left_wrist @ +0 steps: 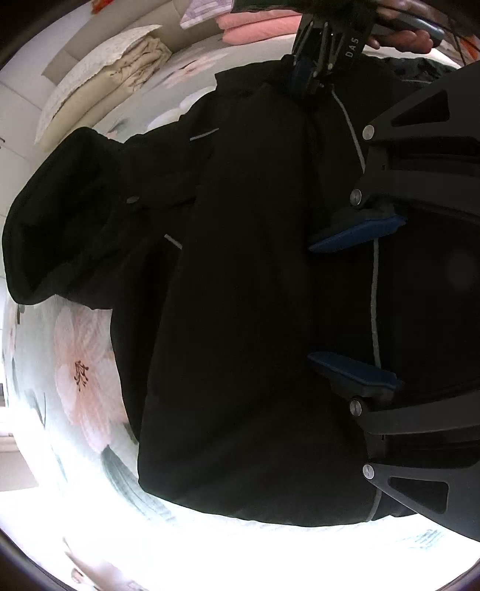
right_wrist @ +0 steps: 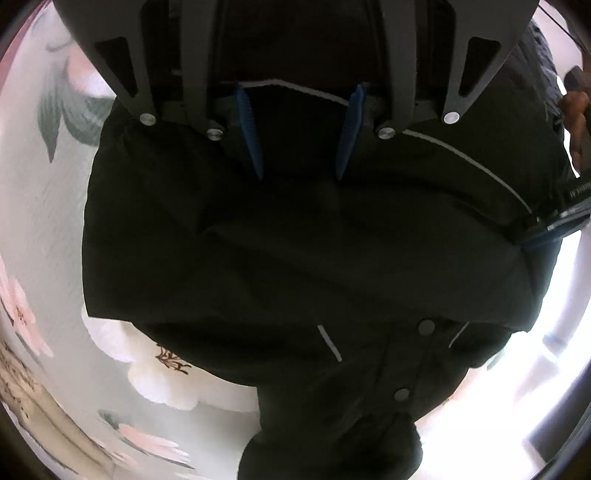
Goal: Fold large clothes
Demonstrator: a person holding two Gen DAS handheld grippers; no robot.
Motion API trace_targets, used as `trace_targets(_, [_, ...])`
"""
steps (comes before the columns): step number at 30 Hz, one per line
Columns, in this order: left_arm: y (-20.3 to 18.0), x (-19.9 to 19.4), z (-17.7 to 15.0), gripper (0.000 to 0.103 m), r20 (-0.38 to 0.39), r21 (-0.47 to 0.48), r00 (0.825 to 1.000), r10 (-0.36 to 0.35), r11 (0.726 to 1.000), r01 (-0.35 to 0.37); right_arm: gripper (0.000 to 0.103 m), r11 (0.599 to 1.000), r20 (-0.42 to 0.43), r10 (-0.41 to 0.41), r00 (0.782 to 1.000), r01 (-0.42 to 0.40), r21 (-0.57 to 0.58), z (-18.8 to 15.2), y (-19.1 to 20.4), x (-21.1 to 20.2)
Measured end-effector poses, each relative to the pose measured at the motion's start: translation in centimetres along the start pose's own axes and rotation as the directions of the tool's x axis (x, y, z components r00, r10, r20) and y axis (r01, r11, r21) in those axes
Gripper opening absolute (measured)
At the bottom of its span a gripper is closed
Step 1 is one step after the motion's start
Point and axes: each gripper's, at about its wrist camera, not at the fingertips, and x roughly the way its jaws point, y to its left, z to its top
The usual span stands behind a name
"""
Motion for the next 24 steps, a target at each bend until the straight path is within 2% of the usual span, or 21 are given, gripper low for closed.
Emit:
trace_targets(3, [-0.7, -2.0, 0.1, 0.058, 0.016, 0.026, 1.0, 0.002, 1.0, -0.002, 0.041, 1.0, -0.029, 0.002, 1.0, -0.002, 0.008, 0.5, 0.3, -0.9])
trace_targets(6, [-1.3, -5.0, -0.9, 0.058, 0.047, 0.062, 0.998, -0.047, 0.997, 0.044, 0.041, 0.998, 0.033, 0.055, 0.998, -0.054, -0.022, -0.3, 0.8, -5.0])
trace_targets(8, [-1.1, -5.8, -1.5, 0.058, 0.035, 0.07, 0.998, -0.048, 0.997, 0.046, 0.041, 0.997, 0.045, 0.05, 0.998, -0.047, -0.067, -1.7, 1.4, -7.0])
trace_targets(10, [-0.6, -5.3, -2.1, 0.058, 0.002, 0.059, 0.999, -0.038, 0.998, 0.038, 0.041, 0.994, 0.0, -0.009, 1.0, 0.009, -0.109, -3.6, 1.8, -6.9])
trace_targets(12, [0.8, -2.7, -2.9, 0.057, -0.054, 0.025, 0.999, 0.004, 1.0, -0.003, 0.039, 0.992, -0.056, -0.043, 0.998, 0.036, -0.121, -5.5, 0.5, -5.8])
trace_targets(14, [0.8, -2.0, -3.7, 0.058, -0.022, 0.043, 1.0, 0.0, 0.999, 0.001, 0.036, 0.995, -0.108, -0.035, 0.994, 0.024, -0.1, -6.3, -0.2, -3.5])
trace_targets(18, [-0.6, -1.9, -3.5, 0.063, -0.017, 0.107, 0.998, 0.055, 0.993, -0.052, 0.038, 0.999, -0.121, -0.024, 0.992, 0.019, -0.039, -5.3, -0.3, -2.1])
trace_targets(20, [-1.0, -2.8, -3.3, 0.063, -0.012, 0.122, 0.999, 0.049, 0.991, -0.047, 0.038, 0.999, -0.134, -0.023, 0.991, 0.017, -0.044, -4.9, -0.2, -2.2])
trace_targets(22, [-1.7, -4.7, -2.3, 0.063, 0.03, 0.15, 0.999, 0.011, 0.989, -0.016, 0.039, 0.999, -0.146, 0.002, 0.989, -0.009, -0.047, -4.2, -0.4, -3.1])
trace_targets(24, [-2.5, -7.0, -0.8, 0.063, 0.104, 0.203, 0.995, 0.011, 0.979, -0.032, 0.039, 0.998, -0.121, 0.035, 0.992, -0.041, -0.05, -2.8, -0.9, -5.4])
